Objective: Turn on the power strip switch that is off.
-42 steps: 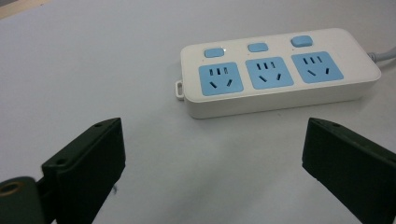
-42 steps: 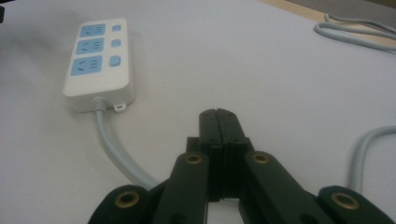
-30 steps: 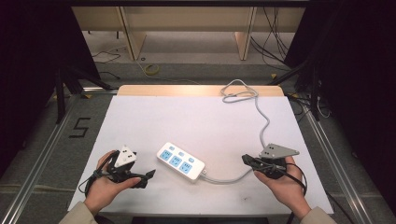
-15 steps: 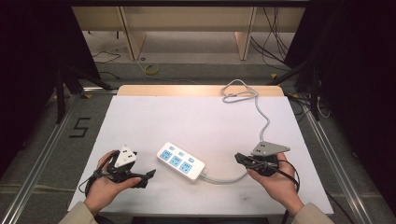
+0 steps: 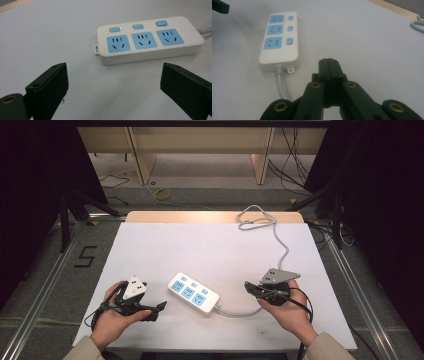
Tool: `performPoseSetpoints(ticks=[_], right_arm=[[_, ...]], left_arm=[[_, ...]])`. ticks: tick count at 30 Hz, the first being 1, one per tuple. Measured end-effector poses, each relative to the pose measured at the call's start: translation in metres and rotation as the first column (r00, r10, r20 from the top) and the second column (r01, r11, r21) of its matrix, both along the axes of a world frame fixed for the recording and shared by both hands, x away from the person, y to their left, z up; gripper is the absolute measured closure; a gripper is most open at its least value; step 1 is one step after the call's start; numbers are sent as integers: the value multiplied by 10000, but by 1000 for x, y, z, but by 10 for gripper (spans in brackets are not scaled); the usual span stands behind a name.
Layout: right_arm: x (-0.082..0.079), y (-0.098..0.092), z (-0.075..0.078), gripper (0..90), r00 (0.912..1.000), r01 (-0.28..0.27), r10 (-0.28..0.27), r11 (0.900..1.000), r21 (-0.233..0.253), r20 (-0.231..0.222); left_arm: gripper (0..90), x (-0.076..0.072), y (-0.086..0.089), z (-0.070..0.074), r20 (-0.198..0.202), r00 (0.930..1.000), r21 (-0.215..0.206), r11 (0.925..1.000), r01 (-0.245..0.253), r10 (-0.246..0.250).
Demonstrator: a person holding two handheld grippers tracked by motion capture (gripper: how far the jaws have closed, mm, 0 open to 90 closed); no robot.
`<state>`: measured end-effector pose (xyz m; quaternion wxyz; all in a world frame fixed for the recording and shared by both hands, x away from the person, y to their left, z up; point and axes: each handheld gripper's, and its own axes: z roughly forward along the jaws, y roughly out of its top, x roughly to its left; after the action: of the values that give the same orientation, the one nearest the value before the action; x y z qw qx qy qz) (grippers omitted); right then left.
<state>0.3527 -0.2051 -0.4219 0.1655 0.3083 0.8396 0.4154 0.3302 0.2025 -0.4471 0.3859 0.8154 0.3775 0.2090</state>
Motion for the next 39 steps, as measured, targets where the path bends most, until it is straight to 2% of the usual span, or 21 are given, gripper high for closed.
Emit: performPoseSetpoints(ticks=[19,39], right_arm=[[8,27,1,900,9985,-482,477,9986,-206,-254],[17,50,2,900,9954,-761,744,9967,-266,-597]], left_arm=[[76,0,-1,0,4,10000,-10,10000,46,-46],[76,1,-2,0,-2,10000,45,10000,79,-79]])
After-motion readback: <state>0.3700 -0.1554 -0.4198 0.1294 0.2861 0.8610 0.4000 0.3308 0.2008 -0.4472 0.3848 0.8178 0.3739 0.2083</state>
